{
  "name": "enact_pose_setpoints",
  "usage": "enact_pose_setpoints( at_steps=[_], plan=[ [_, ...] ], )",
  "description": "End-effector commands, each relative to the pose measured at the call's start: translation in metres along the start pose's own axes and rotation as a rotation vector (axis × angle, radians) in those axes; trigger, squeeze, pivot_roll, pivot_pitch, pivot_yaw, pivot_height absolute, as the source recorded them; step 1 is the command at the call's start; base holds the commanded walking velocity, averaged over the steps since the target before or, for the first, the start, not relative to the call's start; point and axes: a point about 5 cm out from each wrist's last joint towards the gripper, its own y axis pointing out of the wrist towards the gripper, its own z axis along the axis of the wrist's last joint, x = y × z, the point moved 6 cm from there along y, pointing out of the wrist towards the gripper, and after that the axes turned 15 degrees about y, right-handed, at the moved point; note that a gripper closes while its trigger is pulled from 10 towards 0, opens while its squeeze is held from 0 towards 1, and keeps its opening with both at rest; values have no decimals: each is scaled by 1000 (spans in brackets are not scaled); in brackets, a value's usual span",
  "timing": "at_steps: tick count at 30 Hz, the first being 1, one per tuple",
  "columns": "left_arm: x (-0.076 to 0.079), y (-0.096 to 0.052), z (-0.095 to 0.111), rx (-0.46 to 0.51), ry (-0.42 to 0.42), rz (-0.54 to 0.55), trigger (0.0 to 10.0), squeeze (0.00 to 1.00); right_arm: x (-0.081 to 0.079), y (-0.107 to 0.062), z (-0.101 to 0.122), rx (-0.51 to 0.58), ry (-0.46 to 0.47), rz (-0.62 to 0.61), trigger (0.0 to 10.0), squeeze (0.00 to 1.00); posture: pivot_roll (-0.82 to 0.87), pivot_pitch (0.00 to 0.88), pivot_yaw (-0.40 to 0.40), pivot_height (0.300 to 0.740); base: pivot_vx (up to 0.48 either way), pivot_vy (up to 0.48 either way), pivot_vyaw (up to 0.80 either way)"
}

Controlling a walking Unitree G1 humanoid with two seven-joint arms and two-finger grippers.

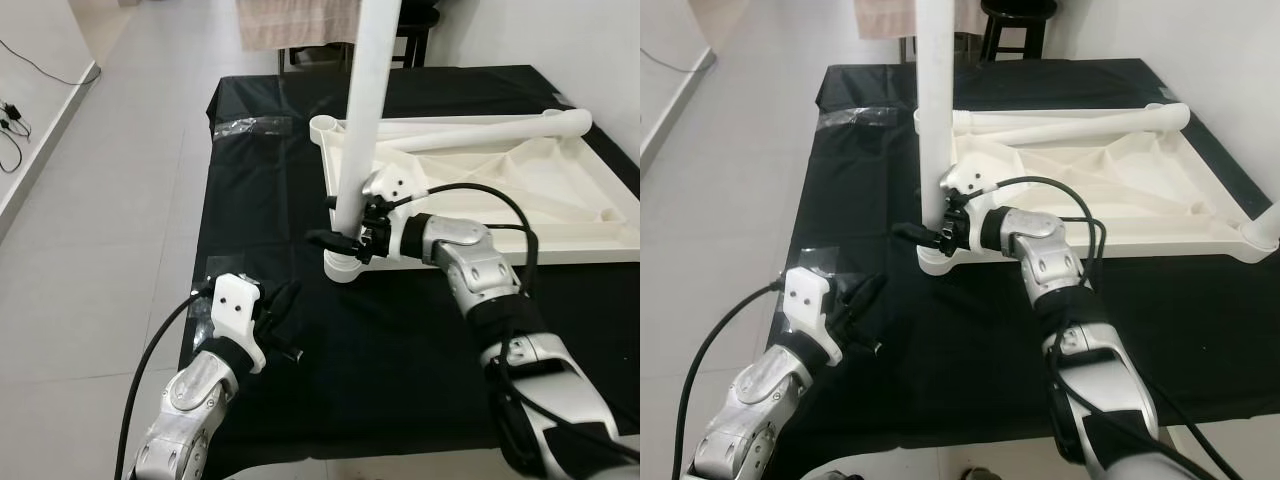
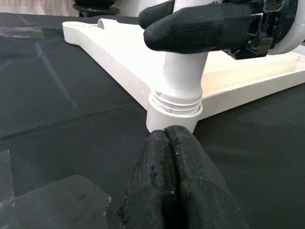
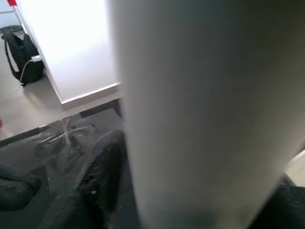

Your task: Building children table

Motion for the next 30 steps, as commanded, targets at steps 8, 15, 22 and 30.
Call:
enact_pose_setpoints(
  at_steps=[8,15,22,30],
  plan=[
    [3,-3,-6,-23,-10,-4,10000,0,-4,-5,-15,-28,8,80,0,0,33,121,-36,740,0,0,0],
    [3,-4,-5,-22,-8,-2,10000,0,3,-15,-19,-7,5,29,0,0,29,130,-32,740,0,0,0],
    [-3,-6,-4,-24,-5,-7,10000,0,41,-83,-90,171,324,-969,0,0,12,160,2,740,0,0,0],
    [-3,-5,-5,-30,0,-13,10000,0,51,-63,-85,61,154,-908,0,0,33,146,-7,740,0,0,0]
  ],
)
